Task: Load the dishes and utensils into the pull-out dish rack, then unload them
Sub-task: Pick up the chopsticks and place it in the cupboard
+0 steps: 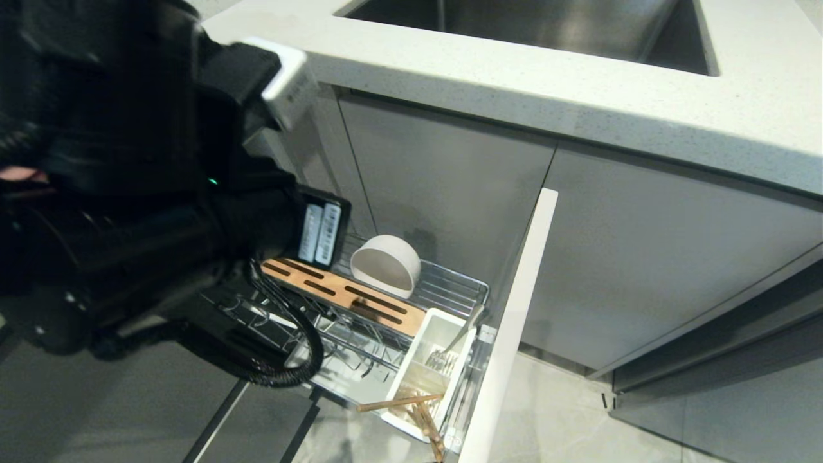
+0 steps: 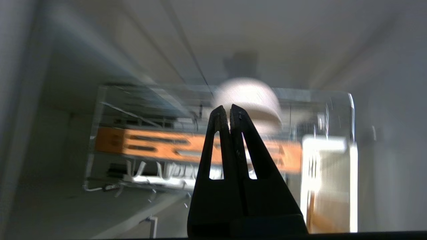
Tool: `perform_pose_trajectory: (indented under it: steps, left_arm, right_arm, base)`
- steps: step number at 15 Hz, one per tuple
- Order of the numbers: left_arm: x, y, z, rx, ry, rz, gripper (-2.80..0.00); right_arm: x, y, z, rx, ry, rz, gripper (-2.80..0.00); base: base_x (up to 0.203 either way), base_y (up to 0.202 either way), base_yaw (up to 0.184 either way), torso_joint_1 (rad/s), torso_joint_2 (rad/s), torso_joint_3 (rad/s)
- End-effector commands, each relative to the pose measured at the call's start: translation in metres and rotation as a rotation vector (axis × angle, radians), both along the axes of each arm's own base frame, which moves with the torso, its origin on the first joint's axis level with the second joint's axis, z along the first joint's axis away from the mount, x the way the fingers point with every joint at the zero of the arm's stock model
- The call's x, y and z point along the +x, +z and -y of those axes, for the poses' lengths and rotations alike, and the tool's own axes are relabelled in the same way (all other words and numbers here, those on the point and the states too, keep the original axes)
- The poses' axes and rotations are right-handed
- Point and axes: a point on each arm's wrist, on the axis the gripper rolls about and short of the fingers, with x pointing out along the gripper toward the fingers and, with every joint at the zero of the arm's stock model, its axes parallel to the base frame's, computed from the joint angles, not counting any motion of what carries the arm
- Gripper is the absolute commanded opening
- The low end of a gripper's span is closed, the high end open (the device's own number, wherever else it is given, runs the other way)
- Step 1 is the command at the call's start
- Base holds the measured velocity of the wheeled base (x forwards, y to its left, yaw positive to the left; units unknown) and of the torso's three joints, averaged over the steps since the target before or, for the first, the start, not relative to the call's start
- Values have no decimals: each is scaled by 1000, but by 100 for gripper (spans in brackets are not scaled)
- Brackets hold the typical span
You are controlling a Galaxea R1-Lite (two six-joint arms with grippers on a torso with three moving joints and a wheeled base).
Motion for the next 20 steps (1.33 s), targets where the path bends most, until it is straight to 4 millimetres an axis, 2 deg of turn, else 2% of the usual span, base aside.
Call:
perform_pose_trajectory:
  steps: [1,5,8,13,15,18,20]
  left_arm:
    - [-5,29,-25,-112,53,71,-280]
    - [-26,83,-73,-368,138,215,-280]
    - [-34,102,-105,-442,222,300,-280]
    - [-46,115,-148,-459,425,417,-280]
    - [-60,118,-169,-439,526,466,-280]
    - [-77,114,-183,-411,586,395,-280]
    - [-81,113,-187,-419,594,303,-280]
  right_arm:
    - [0,0,0,0,0,0,-280]
    - [0,0,0,0,0,0,-280]
    - [0,0,0,0,1,0,-280]
    - [0,0,0,0,0,0,-280]
    - [0,0,0,0,0,0,-280]
    - [0,0,0,0,1,0,-280]
    - [0,0,0,0,1,0,-280]
  base:
    - [0,0,0,0,0,0]
    - [0,0,0,0,0,0]
    - [0,0,0,0,0,0]
    - [0,0,0,0,0,0]
    - [0,0,0,0,0,0]
    - [0,0,0,0,0,0]
    - [0,0,0,0,0,0]
